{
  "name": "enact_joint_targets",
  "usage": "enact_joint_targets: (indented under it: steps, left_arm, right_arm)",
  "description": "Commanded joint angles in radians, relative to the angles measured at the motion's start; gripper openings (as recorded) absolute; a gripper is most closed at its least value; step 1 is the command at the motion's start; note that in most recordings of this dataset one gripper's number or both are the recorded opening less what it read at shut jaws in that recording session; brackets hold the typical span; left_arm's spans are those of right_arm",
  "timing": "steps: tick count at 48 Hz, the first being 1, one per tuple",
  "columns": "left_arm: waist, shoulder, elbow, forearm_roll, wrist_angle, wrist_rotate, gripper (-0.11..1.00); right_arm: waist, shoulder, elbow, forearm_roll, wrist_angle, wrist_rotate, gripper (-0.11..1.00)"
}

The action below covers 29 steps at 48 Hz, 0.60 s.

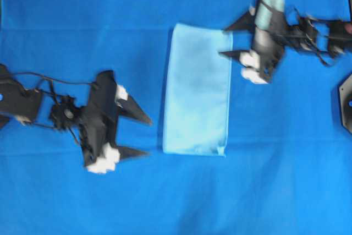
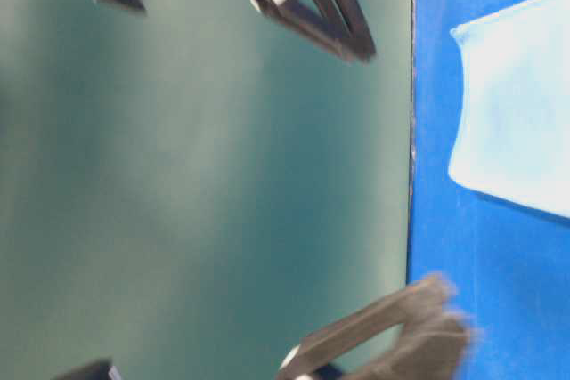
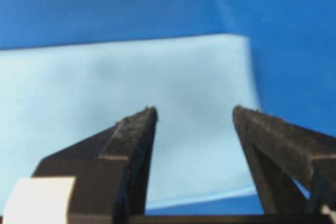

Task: Fold the light blue towel.
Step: 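Open both grippers and withdraw them to the sides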

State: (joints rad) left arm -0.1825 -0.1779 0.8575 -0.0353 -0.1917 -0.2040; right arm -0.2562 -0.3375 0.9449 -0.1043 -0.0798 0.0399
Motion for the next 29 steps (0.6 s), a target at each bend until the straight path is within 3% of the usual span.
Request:
enact_joint_targets:
  steps: [1, 14, 29]
  left_arm:
    - [0.032, -0.064, 0.043, 0.005, -0.075, 0.021, 0.8]
    - [0.12, -0.213, 0.193, 0.005, -0.193, 0.11, 0.8]
    - [0.153, -0.279, 0.242, 0.005, -0.202, 0.112, 0.8]
  right_arm:
    - [0.038, -0.109, 0.057, 0.018, -0.046, 0.017, 0.62]
    - [0.126, -0.324, 0.199, 0.026, -0.101, 0.084, 0.62]
    - [0.132, -0.318, 0.241, 0.028, -0.184, 0.118, 0.62]
